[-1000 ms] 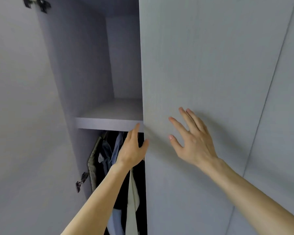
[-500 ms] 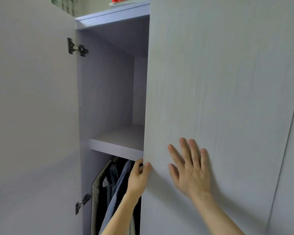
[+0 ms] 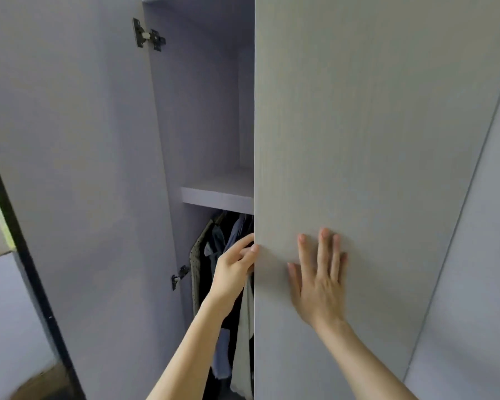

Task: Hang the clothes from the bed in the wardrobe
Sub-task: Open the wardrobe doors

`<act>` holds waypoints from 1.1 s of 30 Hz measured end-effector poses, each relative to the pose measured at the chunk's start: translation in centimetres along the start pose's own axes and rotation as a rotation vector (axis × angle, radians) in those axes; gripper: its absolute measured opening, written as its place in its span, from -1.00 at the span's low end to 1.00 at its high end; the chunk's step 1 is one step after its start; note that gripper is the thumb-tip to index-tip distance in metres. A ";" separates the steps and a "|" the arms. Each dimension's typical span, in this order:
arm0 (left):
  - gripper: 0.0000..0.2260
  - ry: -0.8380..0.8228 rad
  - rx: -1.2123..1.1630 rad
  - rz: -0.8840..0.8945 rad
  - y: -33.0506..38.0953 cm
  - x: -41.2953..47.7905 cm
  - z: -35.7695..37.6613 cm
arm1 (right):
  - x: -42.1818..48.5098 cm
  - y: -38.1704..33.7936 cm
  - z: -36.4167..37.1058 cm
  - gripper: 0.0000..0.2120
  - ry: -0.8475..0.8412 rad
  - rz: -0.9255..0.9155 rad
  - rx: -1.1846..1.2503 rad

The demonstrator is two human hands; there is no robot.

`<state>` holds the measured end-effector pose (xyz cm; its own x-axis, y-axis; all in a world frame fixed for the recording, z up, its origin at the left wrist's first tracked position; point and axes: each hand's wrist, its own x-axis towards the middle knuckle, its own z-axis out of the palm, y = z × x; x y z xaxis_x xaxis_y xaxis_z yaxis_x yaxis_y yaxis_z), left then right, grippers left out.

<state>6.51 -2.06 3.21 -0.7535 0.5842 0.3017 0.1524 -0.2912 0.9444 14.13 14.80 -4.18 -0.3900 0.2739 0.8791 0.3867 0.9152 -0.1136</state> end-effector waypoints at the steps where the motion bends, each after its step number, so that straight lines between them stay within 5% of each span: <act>1: -0.80 -0.001 0.006 0.007 0.1 -1.3 -0.2 | -2.4 -0.6 -0.3 -0.40 -0.043 0.039 0.029; 8: -0.80 0.049 0.117 0.142 0.7 -10.9 2.4 | -14.9 -4.2 -7.3 -0.25 -0.305 0.184 0.314; 17: -0.66 -0.082 0.181 0.231 0.1 -21.3 8.8 | -23.2 -2.2 -18.5 -0.26 -0.227 0.434 0.613; 25: -0.44 -0.273 0.435 0.418 -1.2 -23.9 12.2 | -25.4 -0.8 -24.2 -0.48 -0.257 0.617 0.476; 33: -0.26 -0.452 0.459 0.257 -0.8 -26.0 16.1 | -28.5 3.0 -27.5 -0.55 -0.182 0.620 0.461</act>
<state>36.29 -4.88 -3.28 -0.3318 0.8270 0.4538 0.6209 -0.1707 0.7651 49.41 1.54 -16.85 -0.3626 0.7812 0.5082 0.2081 0.5994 -0.7729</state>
